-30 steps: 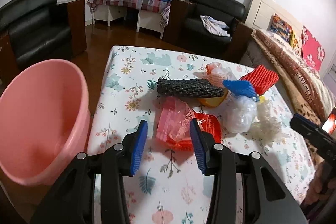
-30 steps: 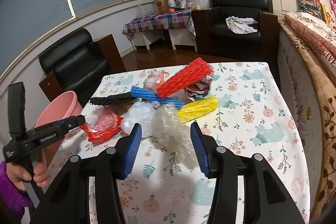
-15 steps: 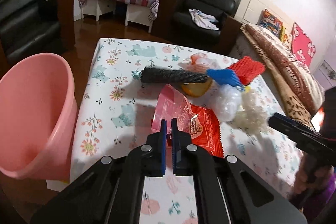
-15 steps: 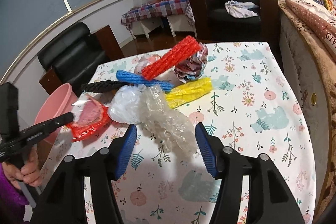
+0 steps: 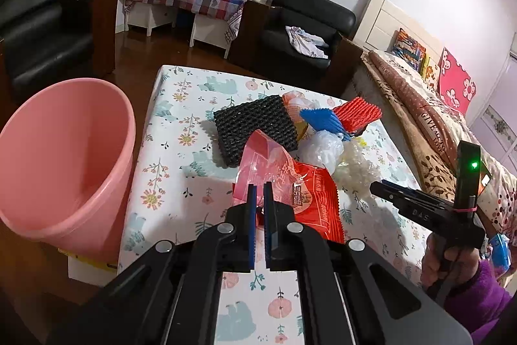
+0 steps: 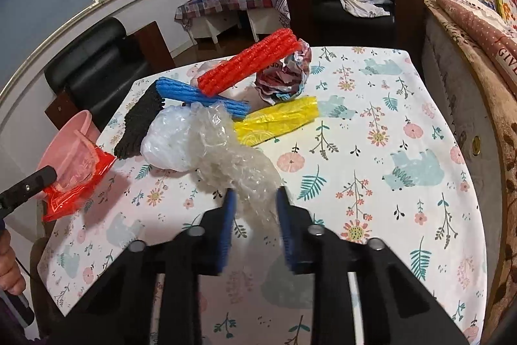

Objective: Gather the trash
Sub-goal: 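Grasp the red snack bag with the left gripper while the right grasps clear bubble wrap, then carry the bag and bubble wrap over the pink bucket and open both grippers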

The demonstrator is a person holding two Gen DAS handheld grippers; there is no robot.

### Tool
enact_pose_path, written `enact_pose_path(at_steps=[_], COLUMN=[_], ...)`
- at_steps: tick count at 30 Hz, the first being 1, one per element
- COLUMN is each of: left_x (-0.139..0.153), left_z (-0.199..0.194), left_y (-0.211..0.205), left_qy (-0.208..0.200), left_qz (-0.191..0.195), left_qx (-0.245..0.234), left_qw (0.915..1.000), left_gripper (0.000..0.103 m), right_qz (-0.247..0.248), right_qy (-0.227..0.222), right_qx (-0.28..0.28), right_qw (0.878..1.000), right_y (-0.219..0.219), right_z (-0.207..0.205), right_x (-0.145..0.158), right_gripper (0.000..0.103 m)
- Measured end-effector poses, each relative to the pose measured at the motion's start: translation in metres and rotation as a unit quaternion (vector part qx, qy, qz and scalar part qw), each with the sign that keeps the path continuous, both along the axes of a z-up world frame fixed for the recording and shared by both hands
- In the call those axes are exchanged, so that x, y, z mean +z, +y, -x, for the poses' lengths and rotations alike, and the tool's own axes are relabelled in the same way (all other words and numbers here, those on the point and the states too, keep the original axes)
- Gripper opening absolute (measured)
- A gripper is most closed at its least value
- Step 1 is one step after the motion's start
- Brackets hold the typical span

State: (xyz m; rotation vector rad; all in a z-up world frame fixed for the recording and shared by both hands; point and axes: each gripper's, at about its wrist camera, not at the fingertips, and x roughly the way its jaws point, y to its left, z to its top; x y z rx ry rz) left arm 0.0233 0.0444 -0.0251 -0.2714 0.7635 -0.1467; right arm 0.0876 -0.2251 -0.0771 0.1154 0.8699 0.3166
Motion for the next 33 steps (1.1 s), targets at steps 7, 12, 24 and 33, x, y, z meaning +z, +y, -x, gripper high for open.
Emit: enact_pose_path(at_steps=[7,12,24,33], left_x=[0.003,0.01,0.031,0.04], left_z=[0.007,0.014,0.04,0.057], left_y=[0.006,0.008,0.044,0.085], left_qy=[-0.005,-0.019,-0.059,-0.08], left_qz=[0.005,0.006,0.006,-0.015], left_qx=[0.01,0.012,0.07,0.138], left_qw=[0.9999,0.9997,0.9958,0.9871], left_gripper=[0.003,0.003,0.003,0.003], right_qz=[0.019,0.019,-0.017,-0.022], right_qy=[-0.026,-0.049,-0.085,-0.092], right_qx=[0.002,0.006,0.048,0.11], right_qw=[0.999,0.999,0.995,0.989], right_y=[-0.002,-0.005,0.029,0.089], right_z=[0.016,0.035,0.051,0.043], right_x=[0.014,0.03,0.077,0.09], right_gripper=[0.004,0.004,0.004,0.004])
